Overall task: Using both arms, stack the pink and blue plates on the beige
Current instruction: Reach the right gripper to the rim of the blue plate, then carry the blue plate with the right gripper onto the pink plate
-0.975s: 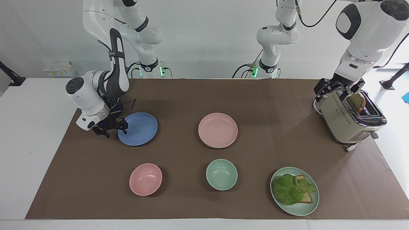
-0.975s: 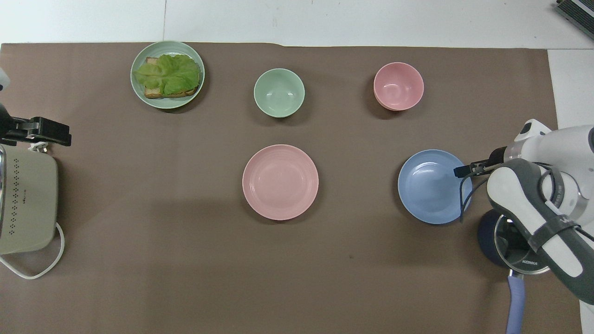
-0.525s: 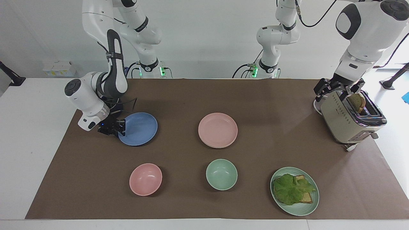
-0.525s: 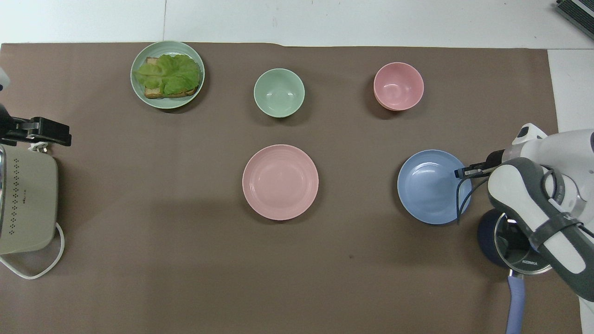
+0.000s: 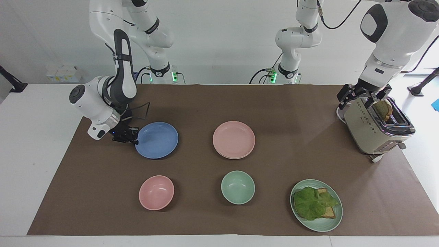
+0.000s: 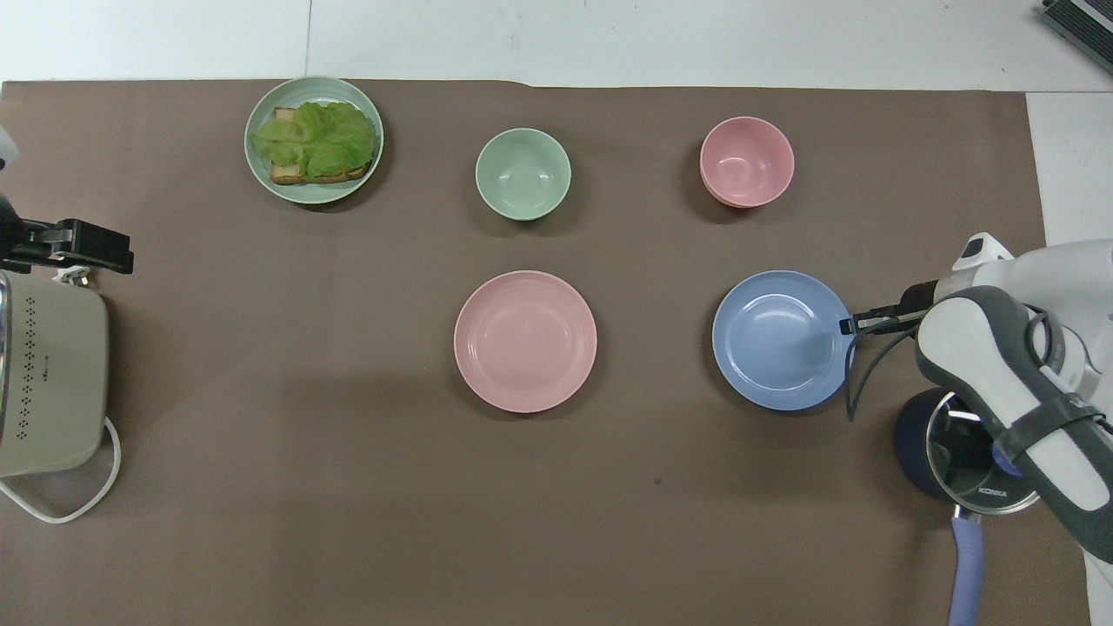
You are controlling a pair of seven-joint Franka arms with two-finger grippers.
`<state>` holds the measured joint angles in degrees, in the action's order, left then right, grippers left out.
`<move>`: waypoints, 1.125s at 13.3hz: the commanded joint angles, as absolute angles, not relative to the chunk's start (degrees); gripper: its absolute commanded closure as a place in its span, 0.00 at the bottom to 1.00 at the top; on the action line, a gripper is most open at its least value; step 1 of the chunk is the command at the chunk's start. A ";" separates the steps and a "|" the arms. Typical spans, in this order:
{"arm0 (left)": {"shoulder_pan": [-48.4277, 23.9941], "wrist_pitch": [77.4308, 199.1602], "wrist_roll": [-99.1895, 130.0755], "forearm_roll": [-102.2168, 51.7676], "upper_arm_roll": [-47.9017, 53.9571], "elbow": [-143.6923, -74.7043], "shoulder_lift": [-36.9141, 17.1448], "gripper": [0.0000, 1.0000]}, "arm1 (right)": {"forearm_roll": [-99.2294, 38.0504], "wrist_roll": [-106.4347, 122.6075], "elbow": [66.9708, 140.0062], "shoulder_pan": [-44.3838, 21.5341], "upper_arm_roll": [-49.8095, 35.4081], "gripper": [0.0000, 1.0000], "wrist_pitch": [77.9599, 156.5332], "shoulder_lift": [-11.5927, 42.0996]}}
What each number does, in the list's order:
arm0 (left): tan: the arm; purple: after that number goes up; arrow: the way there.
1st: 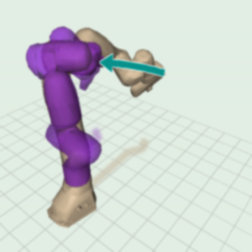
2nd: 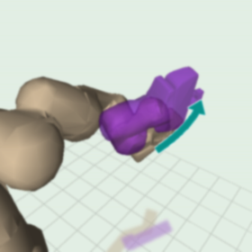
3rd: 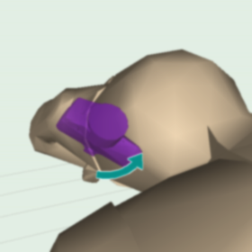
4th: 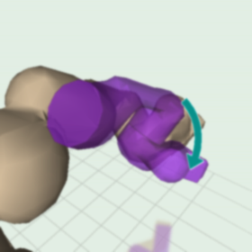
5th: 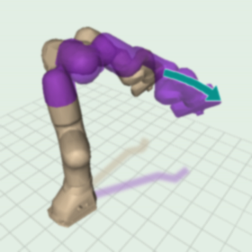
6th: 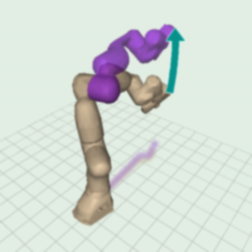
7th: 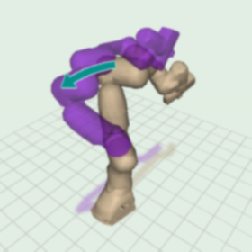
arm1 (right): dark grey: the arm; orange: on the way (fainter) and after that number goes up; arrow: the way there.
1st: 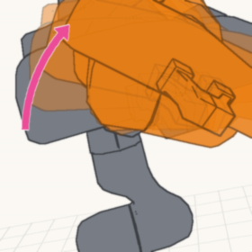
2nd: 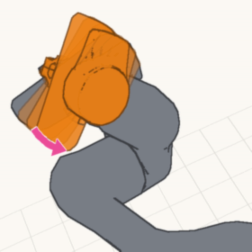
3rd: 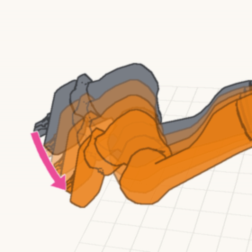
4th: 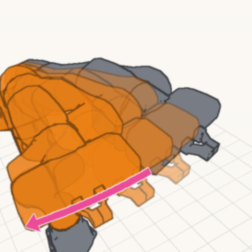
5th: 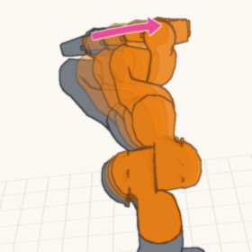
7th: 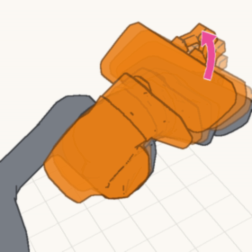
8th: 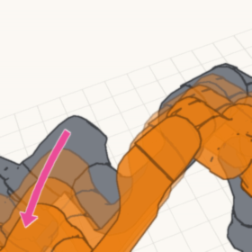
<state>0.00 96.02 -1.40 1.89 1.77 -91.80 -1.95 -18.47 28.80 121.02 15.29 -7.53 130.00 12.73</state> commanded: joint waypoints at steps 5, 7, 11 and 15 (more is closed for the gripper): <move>0.53 95.54 -2.11 1.93 2.02 -92.02 -1.67 0.00 | -22.94 22.97 117.69 9.60 -8.79 1.00 122.43 5.54; 0.53 95.54 -2.11 1.93 2.02 -92.02 -1.67 0.00 | -22.94 14.98 116.11 4.34 -8.79 1.00 122.43 5.54; 0.53 95.54 -2.11 1.93 2.02 -92.02 -1.67 0.00 | -21.80 2.40 115.75 -5.17 -8.79 1.00 125.58 5.54; 0.53 95.54 -2.11 1.93 2.02 -92.02 -1.67 0.00 | -20.05 -6.94 115.49 -11.68 -8.79 1.00 130.24 6.85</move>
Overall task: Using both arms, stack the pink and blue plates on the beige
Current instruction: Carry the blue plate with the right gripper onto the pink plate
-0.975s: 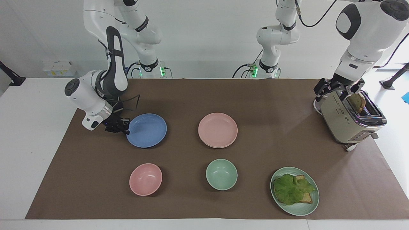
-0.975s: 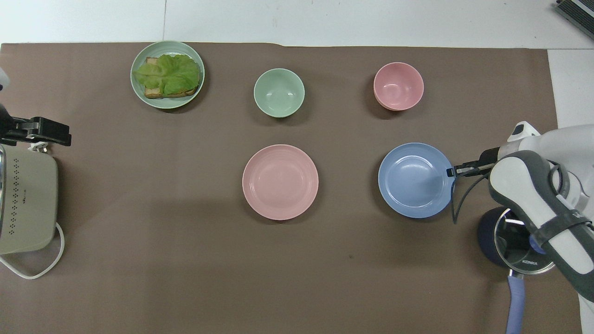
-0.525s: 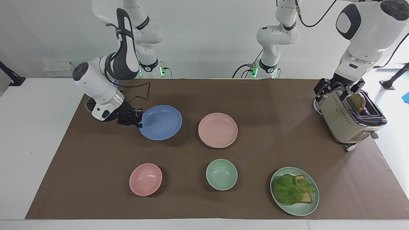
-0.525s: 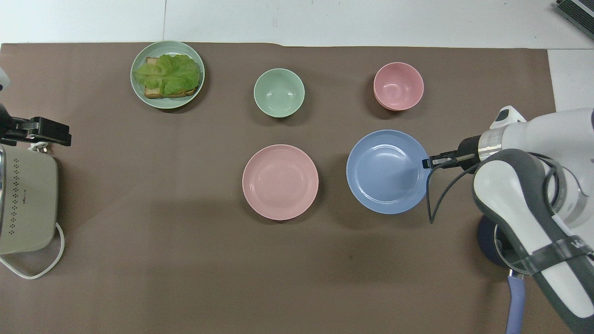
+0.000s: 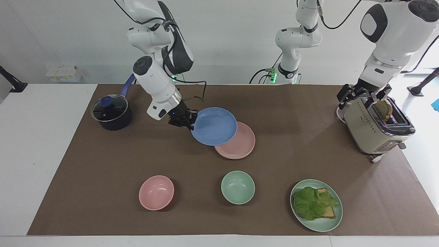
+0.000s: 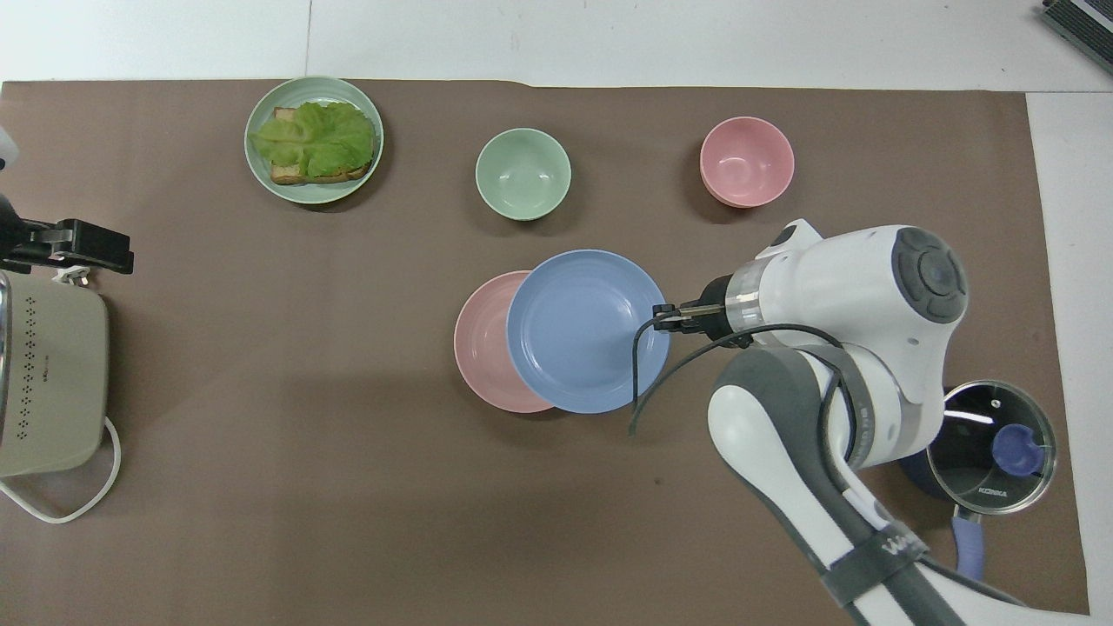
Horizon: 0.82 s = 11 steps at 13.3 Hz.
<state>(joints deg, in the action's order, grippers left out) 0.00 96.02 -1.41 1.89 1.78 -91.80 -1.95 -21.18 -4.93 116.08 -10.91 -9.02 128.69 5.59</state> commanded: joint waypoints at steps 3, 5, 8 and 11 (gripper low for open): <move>0.53 95.54 -2.11 1.93 2.02 -92.02 -1.67 0.00 | -19.60 -7.38 115.58 -13.80 -8.79 1.00 134.63 9.57; 0.53 95.54 -2.11 1.93 2.11 -92.02 -1.67 0.00 | -19.60 -7.29 115.58 -14.68 -8.79 1.00 137.10 11.50; 0.61 95.54 -2.11 1.93 2.02 -92.02 -1.67 0.00 | -20.39 -7.56 115.58 -16.69 -8.79 1.00 139.92 14.23; 0.53 95.54 -2.11 1.93 2.02 -92.02 -1.67 0.00 | -20.39 -8.96 115.75 -17.23 -8.79 1.00 140.10 15.20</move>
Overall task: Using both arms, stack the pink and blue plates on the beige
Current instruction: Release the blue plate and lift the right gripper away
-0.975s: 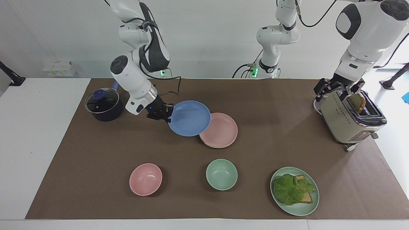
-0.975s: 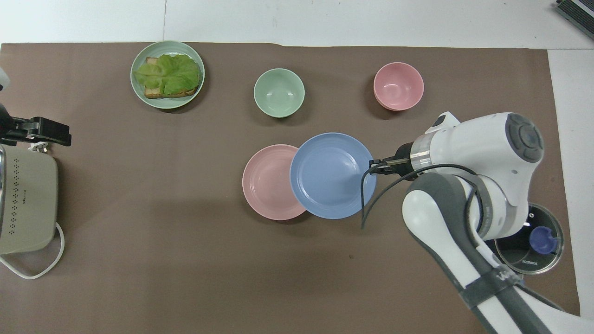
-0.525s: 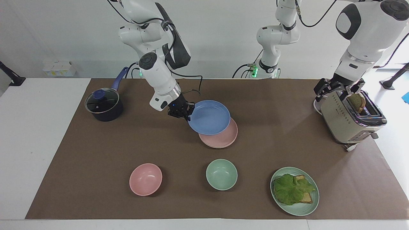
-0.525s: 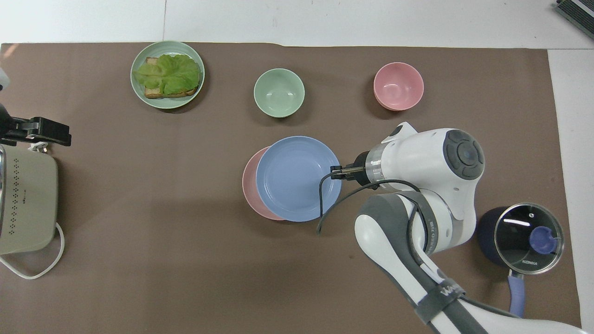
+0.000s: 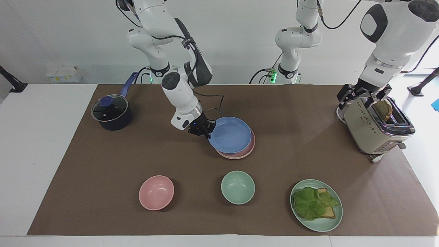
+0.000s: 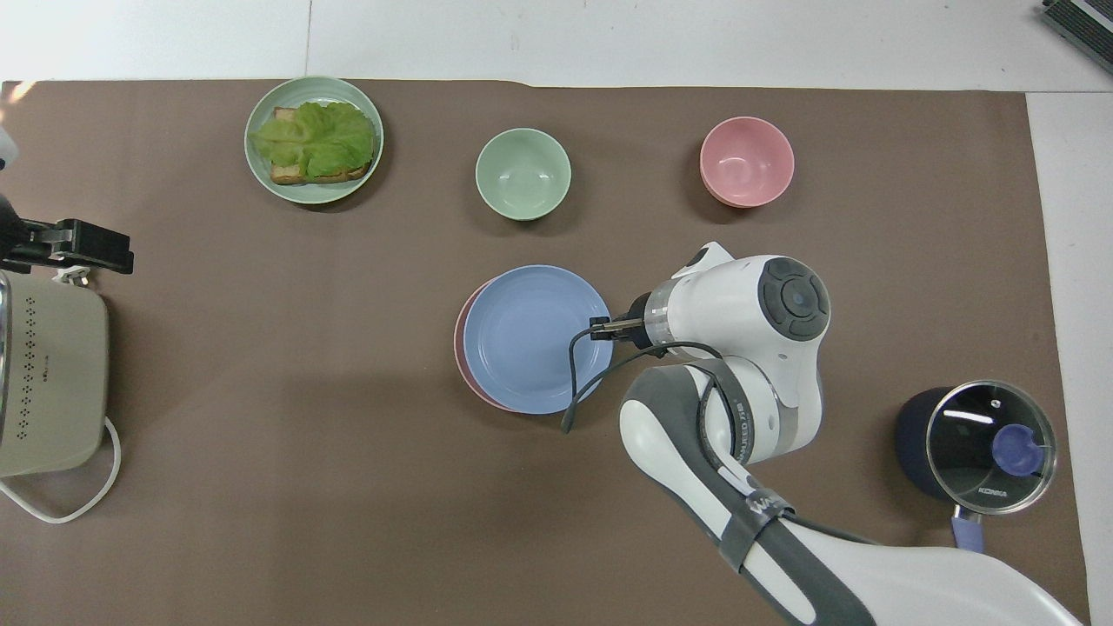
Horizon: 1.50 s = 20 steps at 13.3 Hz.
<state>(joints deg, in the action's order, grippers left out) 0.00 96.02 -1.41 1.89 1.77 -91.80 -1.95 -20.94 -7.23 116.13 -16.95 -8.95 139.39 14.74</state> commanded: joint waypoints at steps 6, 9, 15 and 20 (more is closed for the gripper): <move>0.53 95.54 -2.11 1.93 2.02 -92.02 -1.67 0.00 | -20.39 -8.79 115.75 -18.37 -8.79 0.97 141.77 16.79; 0.53 95.54 -2.11 1.93 2.02 -92.02 -1.67 0.00 | -20.30 -8.26 115.49 -18.37 -8.79 0.74 141.77 16.87; 0.53 95.54 -2.11 1.93 2.02 -92.02 -1.67 0.00 | -19.51 -8.52 110.49 -17.93 -8.70 0.00 140.19 16.53; 0.53 95.54 -2.11 1.93 2.02 -92.02 -1.67 0.00 | -12.60 -8.44 108.46 -12.32 -6.24 0.00 129.40 7.66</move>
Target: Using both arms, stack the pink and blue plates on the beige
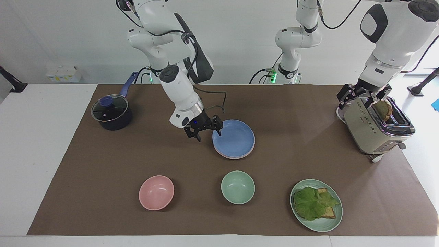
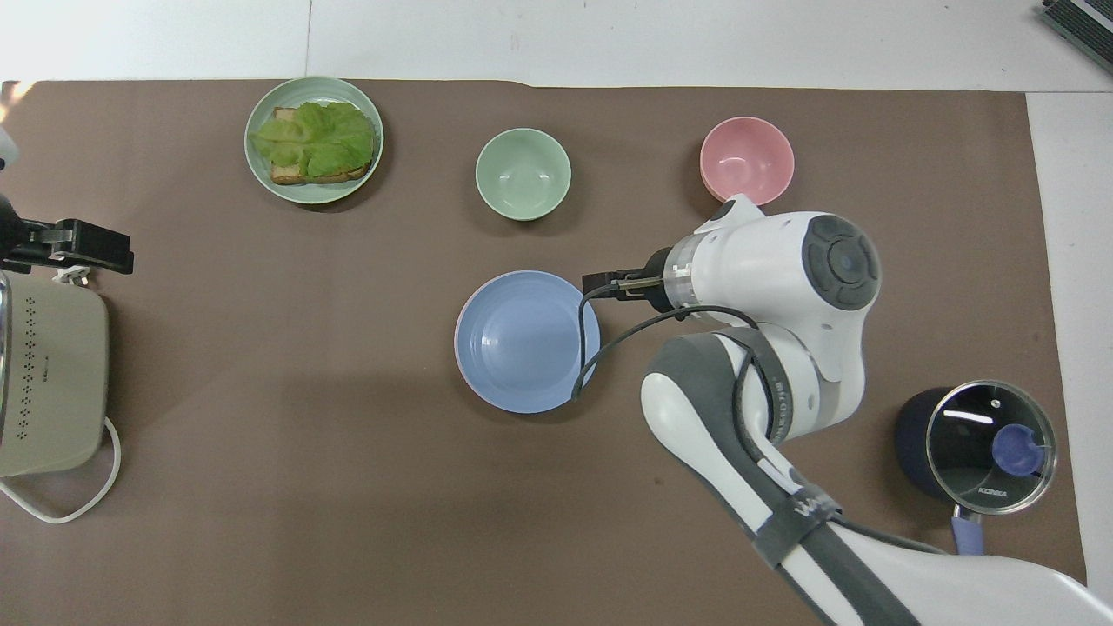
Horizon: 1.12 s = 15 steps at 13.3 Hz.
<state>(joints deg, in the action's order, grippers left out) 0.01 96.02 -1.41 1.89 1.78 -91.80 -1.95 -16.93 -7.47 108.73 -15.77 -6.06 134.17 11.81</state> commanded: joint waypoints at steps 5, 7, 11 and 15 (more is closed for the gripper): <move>0.53 95.54 -2.11 1.93 2.02 -92.02 -1.67 0.00 | -5.30 -8.70 107.05 -4.93 -6.15 0.00 118.06 0.81; 0.61 95.54 -2.11 1.93 2.02 -92.02 -1.67 0.00 | -2.47 -8.17 106.96 -1.86 -6.24 0.00 114.54 -2.53; 0.53 95.54 -2.11 1.93 2.02 -92.02 -1.67 0.00 | 2.27 -8.26 98.90 0.17 -6.15 0.00 100.66 -2.99; 0.53 95.54 -2.11 1.93 2.02 -92.02 -1.67 0.00 | 3.95 -7.91 94.93 0.70 -6.15 0.00 94.41 -2.20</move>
